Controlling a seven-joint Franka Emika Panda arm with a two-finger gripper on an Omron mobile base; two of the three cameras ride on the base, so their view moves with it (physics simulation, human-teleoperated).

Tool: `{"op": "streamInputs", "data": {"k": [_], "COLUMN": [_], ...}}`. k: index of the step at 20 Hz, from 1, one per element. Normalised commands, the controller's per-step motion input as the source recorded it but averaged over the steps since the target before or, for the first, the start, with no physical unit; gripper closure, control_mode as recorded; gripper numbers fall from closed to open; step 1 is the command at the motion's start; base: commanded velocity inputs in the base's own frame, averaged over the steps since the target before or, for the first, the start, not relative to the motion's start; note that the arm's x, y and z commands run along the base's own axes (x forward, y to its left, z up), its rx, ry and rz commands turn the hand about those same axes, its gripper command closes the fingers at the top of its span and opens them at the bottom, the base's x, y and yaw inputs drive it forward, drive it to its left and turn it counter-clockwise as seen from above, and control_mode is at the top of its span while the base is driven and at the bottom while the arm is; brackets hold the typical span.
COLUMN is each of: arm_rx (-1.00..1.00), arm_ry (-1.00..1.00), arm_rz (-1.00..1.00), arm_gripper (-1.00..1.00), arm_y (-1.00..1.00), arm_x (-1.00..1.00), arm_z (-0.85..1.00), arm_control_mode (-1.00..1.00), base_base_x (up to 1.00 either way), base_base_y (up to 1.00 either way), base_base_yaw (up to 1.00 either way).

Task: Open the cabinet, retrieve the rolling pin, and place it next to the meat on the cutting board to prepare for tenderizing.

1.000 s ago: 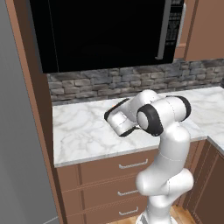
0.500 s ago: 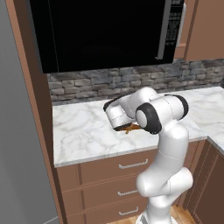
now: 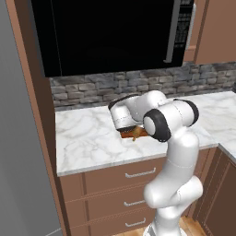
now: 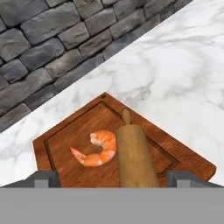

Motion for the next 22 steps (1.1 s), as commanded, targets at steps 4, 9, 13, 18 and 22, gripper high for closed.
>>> {"op": "streamInputs", "data": {"k": [4,9,13,18,22], "arm_rx": [0.00,0.00,0.00,0.00,0.00], "arm_ry": [-0.12,-0.11,-0.02,0.00,0.01], "arm_rz": [0.00,0.00,0.00,-0.03,-0.03], "arm_gripper": [-1.00,-1.00,-1.00,-1.00,-1.00], "arm_y": [0.00,0.00,0.00,0.00,0.00], "arm_x": [-0.40,-0.49,-0.34,-0.18,-0.20], "arm_z": [0.33,0.53,0.72,0.75,0.78], "arm_control_mode": [-1.00,-1.00,-1.00,-1.00,-1.00], "base_base_x": [0.00,0.00,0.00,0.00,0.00], "base_base_y": [0.00,0.00,0.00,0.00,0.00], "base_base_yaw": [0.00,0.00,0.00,0.00,0.00]}}
